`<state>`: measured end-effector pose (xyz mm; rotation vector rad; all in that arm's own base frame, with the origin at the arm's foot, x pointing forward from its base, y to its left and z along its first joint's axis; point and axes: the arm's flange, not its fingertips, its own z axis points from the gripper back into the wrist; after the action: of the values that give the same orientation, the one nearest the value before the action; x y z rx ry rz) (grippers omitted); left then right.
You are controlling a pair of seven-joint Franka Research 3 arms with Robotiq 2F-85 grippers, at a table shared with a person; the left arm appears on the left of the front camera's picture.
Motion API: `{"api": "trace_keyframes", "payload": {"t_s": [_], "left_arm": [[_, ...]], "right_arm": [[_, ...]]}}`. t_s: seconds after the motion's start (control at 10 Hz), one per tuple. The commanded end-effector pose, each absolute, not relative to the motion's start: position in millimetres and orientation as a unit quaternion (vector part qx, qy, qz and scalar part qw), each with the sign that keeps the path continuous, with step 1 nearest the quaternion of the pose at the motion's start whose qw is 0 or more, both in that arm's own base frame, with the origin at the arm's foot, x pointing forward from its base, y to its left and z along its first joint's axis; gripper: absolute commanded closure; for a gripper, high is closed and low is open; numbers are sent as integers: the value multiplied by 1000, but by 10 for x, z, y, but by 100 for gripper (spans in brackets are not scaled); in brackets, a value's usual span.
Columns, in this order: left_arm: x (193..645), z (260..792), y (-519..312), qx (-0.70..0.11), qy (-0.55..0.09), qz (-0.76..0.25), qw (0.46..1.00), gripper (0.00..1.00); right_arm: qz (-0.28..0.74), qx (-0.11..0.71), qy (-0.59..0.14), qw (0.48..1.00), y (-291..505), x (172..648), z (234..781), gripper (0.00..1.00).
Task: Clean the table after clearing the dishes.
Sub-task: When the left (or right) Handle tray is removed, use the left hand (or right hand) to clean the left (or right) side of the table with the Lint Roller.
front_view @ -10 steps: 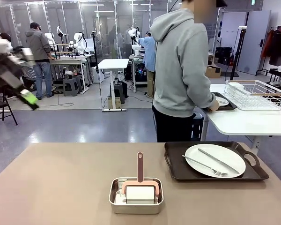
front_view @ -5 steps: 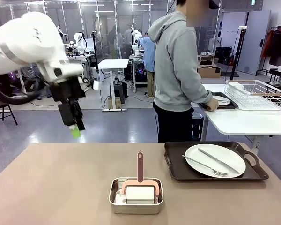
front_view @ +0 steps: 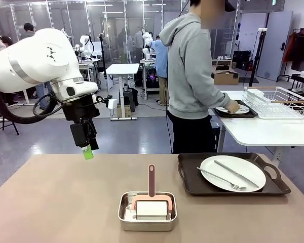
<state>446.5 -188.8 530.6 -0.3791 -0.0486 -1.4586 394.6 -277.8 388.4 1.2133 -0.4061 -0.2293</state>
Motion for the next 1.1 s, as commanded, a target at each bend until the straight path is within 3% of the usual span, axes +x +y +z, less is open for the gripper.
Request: {"api": "trace_keyframes", "payload": {"t_s": [0.0,0.2,0.4,1.0], "left_arm": [[4455,5338,-1888,-171,-18,-661,730,0],[4465,5307,-1889,-172,-22,-662,729,0],[4764,5050,-2305,-162,-27,-690,705,0],[5369,4444,-3275,-188,75,-696,689,0]], "right_arm": [[-106,564,-189,796,-2771,3942,3914,0],[-106,564,-189,796,-2771,3942,3914,0],[-106,564,-189,796,-2771,3942,3914,0],[-106,564,-189,796,-2771,3942,3914,0]]}}
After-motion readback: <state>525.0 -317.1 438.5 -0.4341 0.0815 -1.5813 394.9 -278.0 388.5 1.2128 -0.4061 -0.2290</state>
